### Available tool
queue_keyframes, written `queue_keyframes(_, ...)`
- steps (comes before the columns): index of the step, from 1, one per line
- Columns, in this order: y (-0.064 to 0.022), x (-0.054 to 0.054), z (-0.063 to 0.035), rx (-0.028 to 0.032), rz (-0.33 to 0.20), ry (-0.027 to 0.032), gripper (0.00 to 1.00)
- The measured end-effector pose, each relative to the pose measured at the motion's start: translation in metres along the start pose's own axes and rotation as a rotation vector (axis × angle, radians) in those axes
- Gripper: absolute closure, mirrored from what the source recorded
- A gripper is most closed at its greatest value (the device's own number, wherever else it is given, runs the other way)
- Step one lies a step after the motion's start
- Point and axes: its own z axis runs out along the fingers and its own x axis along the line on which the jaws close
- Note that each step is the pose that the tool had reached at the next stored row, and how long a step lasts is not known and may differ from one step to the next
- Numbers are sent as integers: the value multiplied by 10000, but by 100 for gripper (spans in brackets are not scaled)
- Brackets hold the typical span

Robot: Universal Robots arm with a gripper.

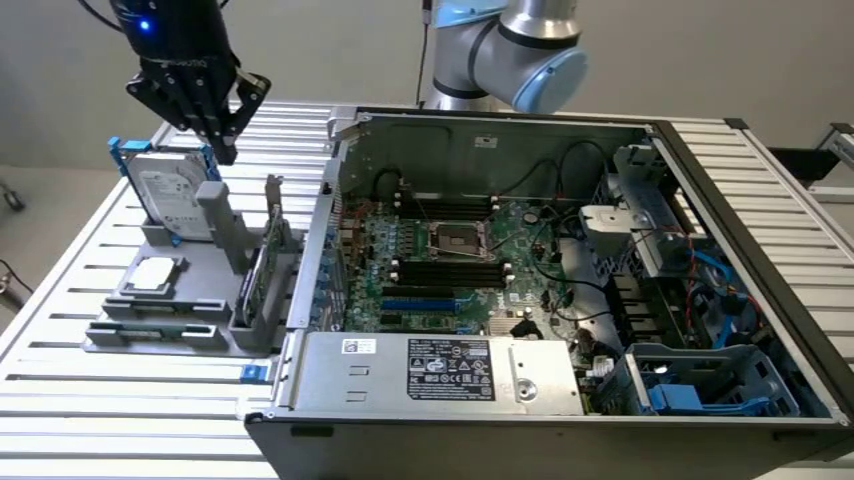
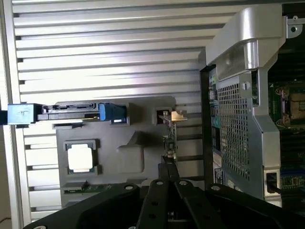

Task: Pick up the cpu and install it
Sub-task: 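Reach for the cpu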

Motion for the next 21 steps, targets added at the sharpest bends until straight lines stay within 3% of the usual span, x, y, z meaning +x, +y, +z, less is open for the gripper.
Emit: queue_keyframes(21,-68,955,160,53,0,52,89)
